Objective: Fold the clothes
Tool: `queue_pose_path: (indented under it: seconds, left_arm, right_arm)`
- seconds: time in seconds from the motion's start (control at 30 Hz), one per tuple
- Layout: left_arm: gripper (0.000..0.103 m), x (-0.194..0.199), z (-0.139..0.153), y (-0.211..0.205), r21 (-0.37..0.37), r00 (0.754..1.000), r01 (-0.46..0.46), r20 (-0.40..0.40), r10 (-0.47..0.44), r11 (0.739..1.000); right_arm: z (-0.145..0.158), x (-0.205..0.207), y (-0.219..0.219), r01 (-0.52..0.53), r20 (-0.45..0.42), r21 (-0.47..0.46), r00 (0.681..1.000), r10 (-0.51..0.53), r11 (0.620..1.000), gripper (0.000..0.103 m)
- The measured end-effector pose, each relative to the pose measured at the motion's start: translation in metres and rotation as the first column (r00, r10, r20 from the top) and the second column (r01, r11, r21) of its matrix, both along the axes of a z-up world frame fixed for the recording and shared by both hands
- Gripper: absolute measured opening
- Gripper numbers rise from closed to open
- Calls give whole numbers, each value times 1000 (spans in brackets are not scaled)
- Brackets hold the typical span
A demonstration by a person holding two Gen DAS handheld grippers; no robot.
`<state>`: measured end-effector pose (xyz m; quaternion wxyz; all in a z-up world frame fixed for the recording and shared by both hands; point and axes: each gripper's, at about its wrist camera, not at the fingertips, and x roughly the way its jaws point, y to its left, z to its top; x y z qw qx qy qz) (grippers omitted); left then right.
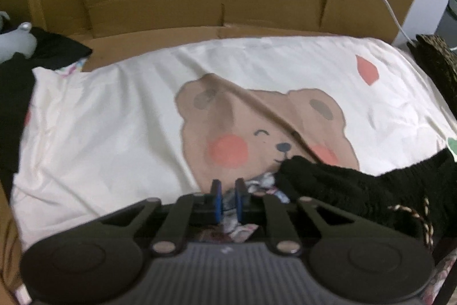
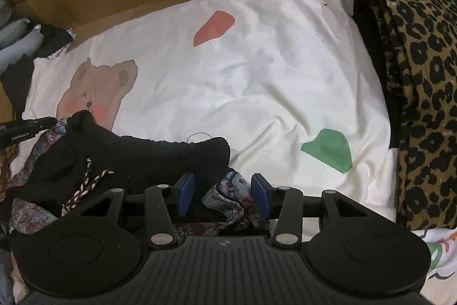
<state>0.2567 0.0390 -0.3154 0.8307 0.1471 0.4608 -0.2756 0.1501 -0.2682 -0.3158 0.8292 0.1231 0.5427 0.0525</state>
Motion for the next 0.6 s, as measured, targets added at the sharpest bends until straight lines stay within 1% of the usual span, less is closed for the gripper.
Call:
queue_pose_path:
  seconds: [0.13,0.23,0.37,0.6]
  left_arm:
    - [10,-6,-9,-5,17,999,31,-39,-31,999]
    - [9,-11,-18,-4,31,997,25,-75,-22,999]
    - [8,-15,-22,0,17,995,7,-101,-5,1000]
    - [8,-18,-19,4,-8,985,30,-167,-31,1000]
  right_arm:
    - [-4,-1,-1,2,-5,-10,1000,-2,1000,51]
    - [-10,-2,-3,0,-20,-20,1000,0,1000,52]
    - [-15,-4,-5,-5,-36,-21,999,4,1000,53]
    - [-16,-3,-6,-15,-39,-20,999,14,1000,53]
